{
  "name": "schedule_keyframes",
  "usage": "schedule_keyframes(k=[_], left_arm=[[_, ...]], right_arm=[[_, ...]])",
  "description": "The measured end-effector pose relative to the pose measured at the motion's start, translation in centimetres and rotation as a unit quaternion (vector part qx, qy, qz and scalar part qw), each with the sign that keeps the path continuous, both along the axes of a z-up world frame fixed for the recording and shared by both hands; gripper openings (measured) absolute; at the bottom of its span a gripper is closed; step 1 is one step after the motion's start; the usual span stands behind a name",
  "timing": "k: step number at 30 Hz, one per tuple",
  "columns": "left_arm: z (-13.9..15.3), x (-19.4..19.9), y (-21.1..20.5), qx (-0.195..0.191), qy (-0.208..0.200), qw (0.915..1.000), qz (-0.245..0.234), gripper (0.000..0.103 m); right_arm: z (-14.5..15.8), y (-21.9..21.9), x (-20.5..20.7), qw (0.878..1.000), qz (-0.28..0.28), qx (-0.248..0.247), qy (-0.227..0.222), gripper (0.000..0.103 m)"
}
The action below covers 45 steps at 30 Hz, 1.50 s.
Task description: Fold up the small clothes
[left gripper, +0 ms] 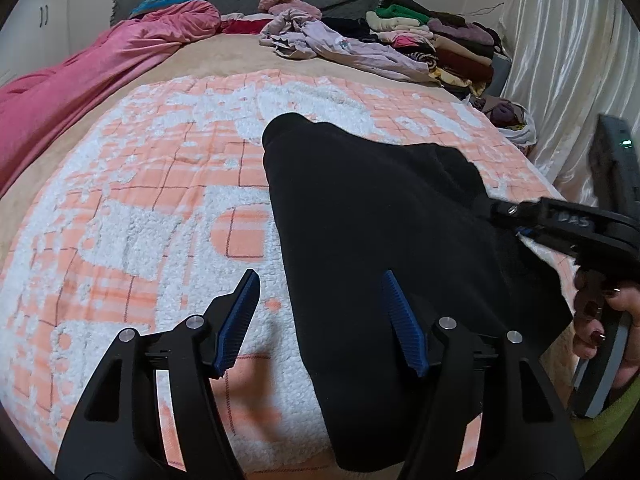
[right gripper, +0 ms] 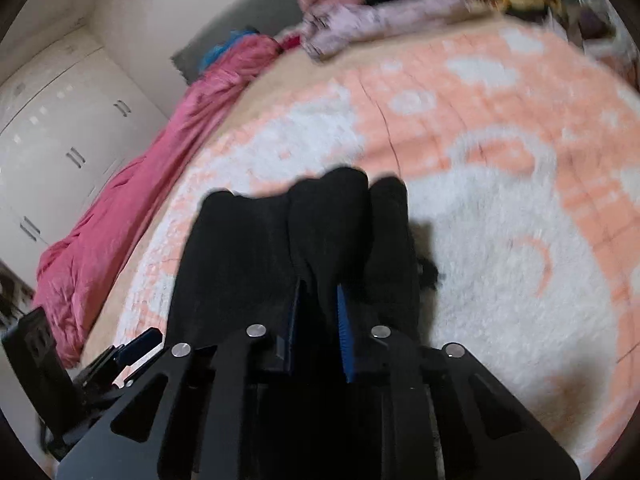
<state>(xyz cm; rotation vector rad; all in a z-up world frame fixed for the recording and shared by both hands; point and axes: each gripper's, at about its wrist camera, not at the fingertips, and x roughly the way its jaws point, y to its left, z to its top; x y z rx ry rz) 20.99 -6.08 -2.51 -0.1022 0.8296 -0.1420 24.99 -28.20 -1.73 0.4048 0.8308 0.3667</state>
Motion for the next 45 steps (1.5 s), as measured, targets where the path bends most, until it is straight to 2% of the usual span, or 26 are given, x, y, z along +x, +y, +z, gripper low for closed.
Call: schedule_keyframes(k=[2, 4, 6, 8, 9, 11, 13, 15, 17, 20, 23, 26, 28, 29, 31, 34, 36, 38, 39, 40, 41, 42, 45], left_arm=[[0.2, -0.1, 0.0, -0.002, -0.001, 1.0000, 0.001, 0.058], [0.1, -0.1, 0.1, -0.006, 0.000, 1.0000, -0.001, 0.060], [0.0, 0.0, 0.0, -0.006, 0.003, 1.0000, -0.001, 0.060], [-0.2, 0.0, 0.1, -0.005, 0.005, 1.0000, 0.002, 0.060], [-0.2, -0.1, 0.2, -0.007, 0.005, 1.0000, 0.002, 0.060], [-0.2, -0.2, 0.4, -0.012, 0.004, 0.9999, 0.000, 0.060], [-0.1, -0.4, 0.5, -0.013, 0.002, 0.9999, -0.001, 0.061], [-0.1, -0.4, 0.5, -0.015, 0.002, 0.9999, -0.001, 0.061], [-0.2, -0.6, 0.5, -0.015, 0.002, 0.9999, -0.001, 0.062], [-0.1, -1.0, 0.7, -0.020, 0.004, 0.9998, 0.003, 0.068], [-0.4, -1.5, 0.8, -0.022, 0.012, 0.9997, 0.002, 0.073], [-0.8, -1.9, 0.8, -0.025, 0.019, 0.9995, -0.003, 0.074], [-1.1, -2.0, 0.8, -0.026, 0.023, 0.9994, -0.008, 0.072], [-1.3, -2.0, 0.8, -0.029, 0.025, 0.9992, -0.013, 0.057], [-1.4, -2.0, 0.8, -0.061, 0.035, 0.9969, -0.036, 0.035], [-1.0, -2.4, 0.4, -0.042, 0.031, 0.9978, -0.041, 0.032], [-1.0, -2.6, 0.7, -0.044, 0.032, 0.9976, -0.043, 0.032], [-1.3, -2.7, 0.8, -0.040, 0.032, 0.9978, -0.042, 0.040], [-1.3, -2.7, 0.8, -0.034, 0.030, 0.9982, -0.040, 0.043], [-1.3, -2.8, 0.9, -0.029, 0.030, 0.9984, -0.037, 0.048], [-1.3, -2.7, 1.0, -0.030, 0.030, 0.9984, -0.037, 0.048], [-1.2, -2.7, 1.1, -0.031, 0.031, 0.9984, -0.036, 0.048], [-1.1, -2.8, 1.0, -0.026, 0.031, 0.9986, -0.035, 0.049]], right_arm=[[1.1, 0.0, -0.4, 0.999, -0.004, -0.016, -0.034, 0.014], [1.3, 0.1, -0.5, 0.998, -0.013, -0.039, -0.047, 0.014], [0.6, 0.7, -0.2, 0.992, -0.033, -0.112, -0.045, 0.007], [-1.1, 0.8, 0.3, 0.981, -0.052, -0.185, -0.026, 0.007], [-1.8, 0.2, 0.4, 0.984, -0.053, -0.169, -0.012, 0.007], [-2.4, -1.9, -0.1, 0.992, -0.068, -0.106, 0.002, 0.008], [-2.1, -3.2, -1.2, 0.993, -0.080, -0.082, -0.014, 0.010], [-1.2, -4.3, -2.5, 0.995, -0.083, -0.053, -0.034, 0.025], [-0.5, -4.6, -3.3, 0.996, -0.074, -0.030, -0.045, 0.031], [0.2, -4.0, -3.9, 0.998, -0.039, -0.019, -0.044, 0.040], [-0.2, -2.6, -4.2, 0.999, -0.027, -0.021, -0.026, 0.042], [-1.5, -1.9, -4.8, 1.000, -0.020, -0.006, -0.007, 0.042], [-1.9, -1.4, -5.1, 1.000, -0.016, 0.000, -0.002, 0.026], [-2.0, -0.9, -5.1, 1.000, -0.002, 0.008, -0.002, 0.014], [-1.4, 0.1, -5.5, 1.000, 0.006, -0.003, -0.011, 0.013], [-0.3, 0.5, -6.1, 1.000, 0.007, -0.001, -0.022, 0.011], [-0.4, 0.0, -6.4, 0.999, -0.015, -0.033, -0.028, 0.011], [-1.6, -0.3, -6.3, 0.993, -0.048, -0.111, -0.016, 0.011], [-2.3, -0.5, -6.2, 0.991, -0.051, -0.121, -0.005, 0.011], [-3.0, -1.1, -6.3, 0.993, -0.055, -0.103, 0.005, 0.012], [-3.2, -1.5, -6.5, 0.994, -0.063, -0.092, 0.006, 0.015], [-3.1, -1.8, -6.8, 0.994, -0.069, -0.090, 0.004, 0.022], [-2.5, -2.0, -7.8, 0.991, -0.081, -0.103, -0.013, 0.029]])
